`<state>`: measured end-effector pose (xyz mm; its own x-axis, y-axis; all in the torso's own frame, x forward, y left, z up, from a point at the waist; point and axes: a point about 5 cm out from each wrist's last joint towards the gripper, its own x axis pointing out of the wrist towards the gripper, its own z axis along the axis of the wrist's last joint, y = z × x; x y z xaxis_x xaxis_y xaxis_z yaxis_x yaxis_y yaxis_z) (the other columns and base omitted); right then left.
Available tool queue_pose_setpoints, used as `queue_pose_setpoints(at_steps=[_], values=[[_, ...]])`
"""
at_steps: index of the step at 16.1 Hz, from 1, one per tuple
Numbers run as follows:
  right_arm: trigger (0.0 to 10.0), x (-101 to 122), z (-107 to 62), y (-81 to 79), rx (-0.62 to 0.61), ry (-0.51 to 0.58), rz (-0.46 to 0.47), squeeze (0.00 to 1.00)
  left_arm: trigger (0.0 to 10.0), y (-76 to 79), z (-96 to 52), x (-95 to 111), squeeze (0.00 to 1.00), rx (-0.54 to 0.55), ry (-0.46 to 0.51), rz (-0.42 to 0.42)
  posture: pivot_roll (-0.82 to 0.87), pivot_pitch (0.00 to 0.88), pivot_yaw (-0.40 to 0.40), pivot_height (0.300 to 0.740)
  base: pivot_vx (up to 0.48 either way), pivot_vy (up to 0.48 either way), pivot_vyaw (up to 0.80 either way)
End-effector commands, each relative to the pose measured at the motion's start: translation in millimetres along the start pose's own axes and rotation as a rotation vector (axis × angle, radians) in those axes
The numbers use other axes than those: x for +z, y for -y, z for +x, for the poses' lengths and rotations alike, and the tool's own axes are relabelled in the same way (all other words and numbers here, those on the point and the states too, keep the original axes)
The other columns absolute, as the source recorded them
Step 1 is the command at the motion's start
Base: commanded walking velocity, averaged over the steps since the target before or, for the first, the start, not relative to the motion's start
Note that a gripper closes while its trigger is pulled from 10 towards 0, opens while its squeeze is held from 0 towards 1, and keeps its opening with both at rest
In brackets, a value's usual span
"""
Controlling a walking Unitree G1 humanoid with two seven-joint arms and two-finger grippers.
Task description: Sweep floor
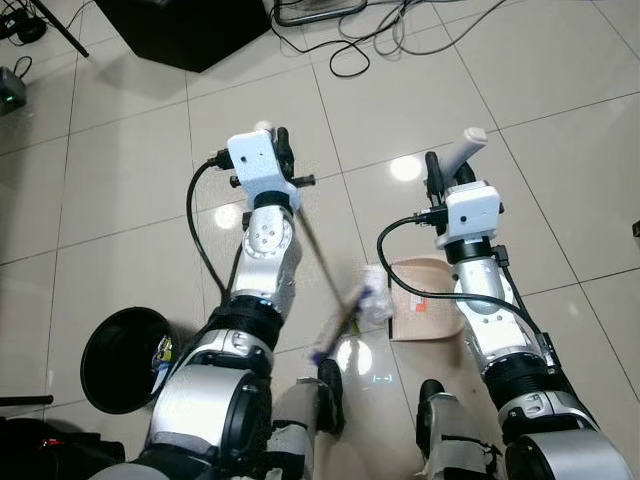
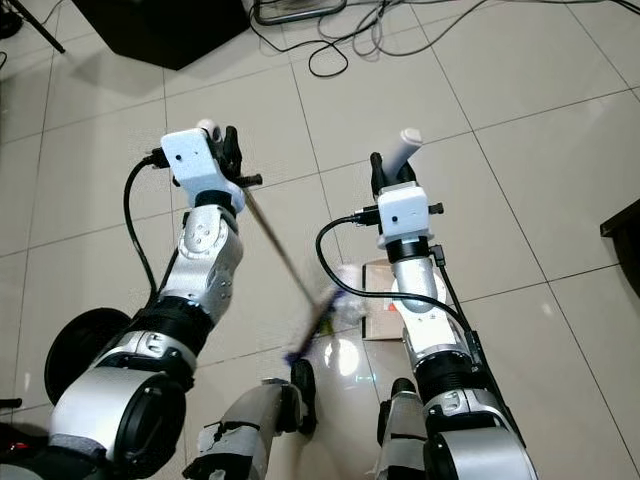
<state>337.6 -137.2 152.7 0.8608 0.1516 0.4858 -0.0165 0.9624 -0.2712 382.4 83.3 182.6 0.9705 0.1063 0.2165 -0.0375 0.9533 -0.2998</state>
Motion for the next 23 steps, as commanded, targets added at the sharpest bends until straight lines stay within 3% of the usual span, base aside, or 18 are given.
queue_pose_setpoints(at_steps=[1, 5, 7, 9, 10, 13, 14, 16, 19, 22, 23], values=[[10.0, -8.6, -8.1, -16.8, 0.010, -0.060, 0.059, 0.00, 10.0, 2.3, 0.4, 2.7, 0.00, 0.062, -0.016, -0.127, 0.16, 0.379, 0.210, 0.740, 0.000, 0.000, 0.00], [10.0, -8.9, -5.5, -12.6, -0.010, -0.063, 0.058, 0.00, 10.0, 7.8, 4.6, 12.7, 0.00, 0.079, -0.036, -0.249, 0.15, 0.356, 0.210, 0.740, 0.000, 0.000, 0.00], [10.0, -9.0, -3.9, -7.3, -0.017, -0.061, 0.050, 0.00, 10.0, 8.5, 8.9, 25.3, 0.00, 0.032, -0.007, -0.263, 0.14, 0.328, 0.200, 0.740, 0.000, 0.000, 0.00], [10.0, -9.3, -1.9, -3.8, -0.022, -0.063, 0.043, 0.00, 10.0, 3.4, 13.2, 31.0, 0.00, 0.017, 0.023, -0.227, 0.13, 0.304, 0.192, 0.740, 0.000, 0.000, 0.00], [10.0, -6.5, 0.0, 3.4, -0.049, -0.047, 0.046, 0.00, 10.0, -5.3, 19.4, 42.5, 0.00, -0.012, 0.074, -0.151, 0.11, 0.277, 0.185, 0.740, 0.000, 0.000, 0.00], [10.0, -5.0, -0.6, 12.8, -0.083, -0.038, 0.048, 0.00, 10.0, -17.9, 27.9, 58.2, 0.00, -0.048, 0.122, -0.075, 0.09, 0.233, 0.177, 0.740, 0.000, 0.000, 0.00], [10.0, -2.5, -4.5, 20.3, -0.103, -0.025, 0.042, 0.00, 10.0, -32.5, 35.4, 74.0, 0.00, -0.060, 0.175, 0.005, 0.07, 0.216, 0.174, 0.740, 0.000, 0.000, 0.00], [10.0, -0.6, -9.8, 27.2, -0.127, -0.018, 0.042, 0.00, 10.0, -48.2, 40.4, 83.8, 0.00, -0.064, 0.200, 0.088, 0.05, 0.171, 0.170, 0.740, 0.000, 0.000, 0.00], [10.0, 3.0, -19.2, 30.8, -0.136, -0.016, 0.041, 0.00, 10.0, -63.4, 38.0, 83.1, 0.00, -0.058, 0.204, 0.131, 0.04, 0.143, 0.162, 0.740, 0.000, 0.000, 0.00], [10.0, -1.2, -23.6, 32.3, -0.096, -0.129, -0.102, 0.00, 10.0, -66.0, 30.4, 71.8, 0.00, -0.054, 0.187, 0.131, 0.02, 0.129, 0.153, 0.740, 0.000, 0.000, 0.00], [10.0, 2.4, -22.8, 39.4, -0.129, -0.162, -0.139, 0.00, 10.0, -69.5, 25.8, 67.7, 0.00, -0.046, 0.184, 0.141, 0.02, 0.128, 0.145, 0.740, 0.000, 0.000, 0.00]])
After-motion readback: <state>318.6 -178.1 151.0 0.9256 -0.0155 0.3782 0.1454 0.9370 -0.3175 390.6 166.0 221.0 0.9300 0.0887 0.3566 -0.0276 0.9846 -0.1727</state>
